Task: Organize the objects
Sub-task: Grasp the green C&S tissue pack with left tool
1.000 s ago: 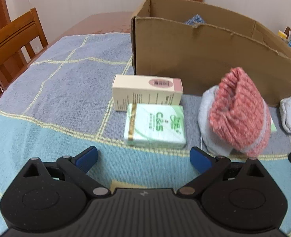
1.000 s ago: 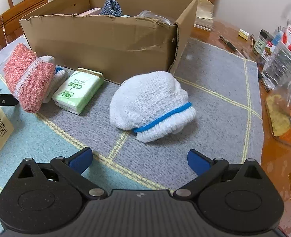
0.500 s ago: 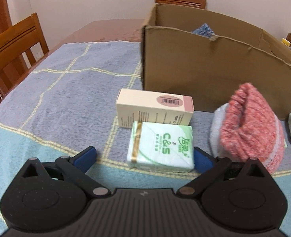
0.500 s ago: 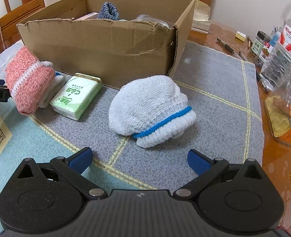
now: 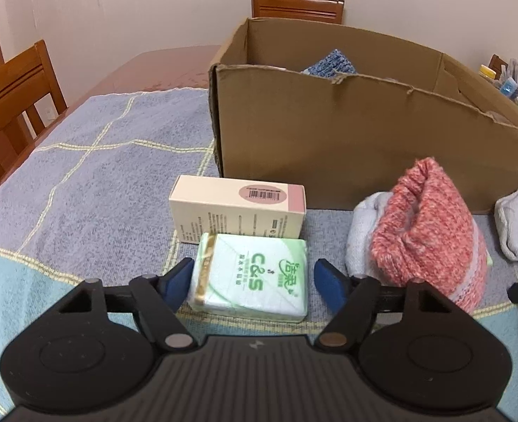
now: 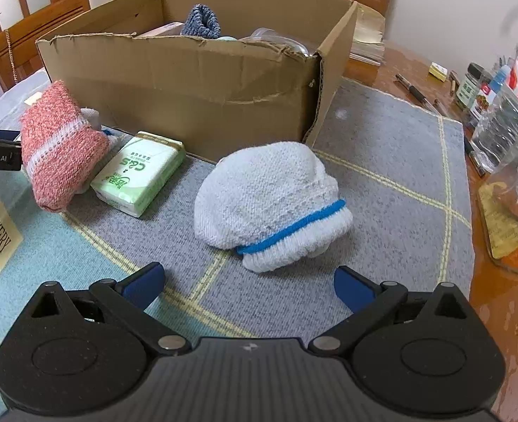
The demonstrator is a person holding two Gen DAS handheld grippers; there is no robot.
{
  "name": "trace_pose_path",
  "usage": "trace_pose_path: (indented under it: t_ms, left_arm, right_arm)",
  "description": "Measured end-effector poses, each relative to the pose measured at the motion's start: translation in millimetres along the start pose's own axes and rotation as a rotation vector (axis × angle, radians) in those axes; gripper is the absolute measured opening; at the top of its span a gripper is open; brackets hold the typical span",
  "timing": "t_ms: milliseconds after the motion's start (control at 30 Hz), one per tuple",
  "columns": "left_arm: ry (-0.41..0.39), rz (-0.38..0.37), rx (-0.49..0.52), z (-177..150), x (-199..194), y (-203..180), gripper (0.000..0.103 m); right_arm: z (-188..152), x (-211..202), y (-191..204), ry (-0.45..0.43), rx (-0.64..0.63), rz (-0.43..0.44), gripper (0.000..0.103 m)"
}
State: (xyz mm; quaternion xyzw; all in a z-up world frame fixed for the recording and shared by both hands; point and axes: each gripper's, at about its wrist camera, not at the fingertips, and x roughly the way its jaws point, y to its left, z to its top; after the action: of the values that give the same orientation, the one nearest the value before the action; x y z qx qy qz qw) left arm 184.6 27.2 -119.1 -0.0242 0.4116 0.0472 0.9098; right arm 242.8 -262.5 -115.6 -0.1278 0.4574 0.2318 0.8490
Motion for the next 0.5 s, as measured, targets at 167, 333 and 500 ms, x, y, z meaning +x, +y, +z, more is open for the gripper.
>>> trace_pose_path:
  t_ms: [167, 333, 500]
  left_arm:
    - [0.003, 0.005, -0.004, 0.4, 0.9, -1.6, 0.073]
    - [0.003, 0.005, -0.006, 1.0, 2.0, -0.5, 0.073]
    - [0.009, 0.004, -0.013, 1.7, 1.9, 0.4, 0.072]
  right_arm:
    - [8.4, 6.4, -7.1, -0.018, -0.009, 0.007, 0.103]
    - [21.4, 15.8, -12.8, -0.027, -0.011, 0.008, 0.103]
    - [31.2, 21.3, -12.4, -0.015, -0.004, 0.000, 0.103]
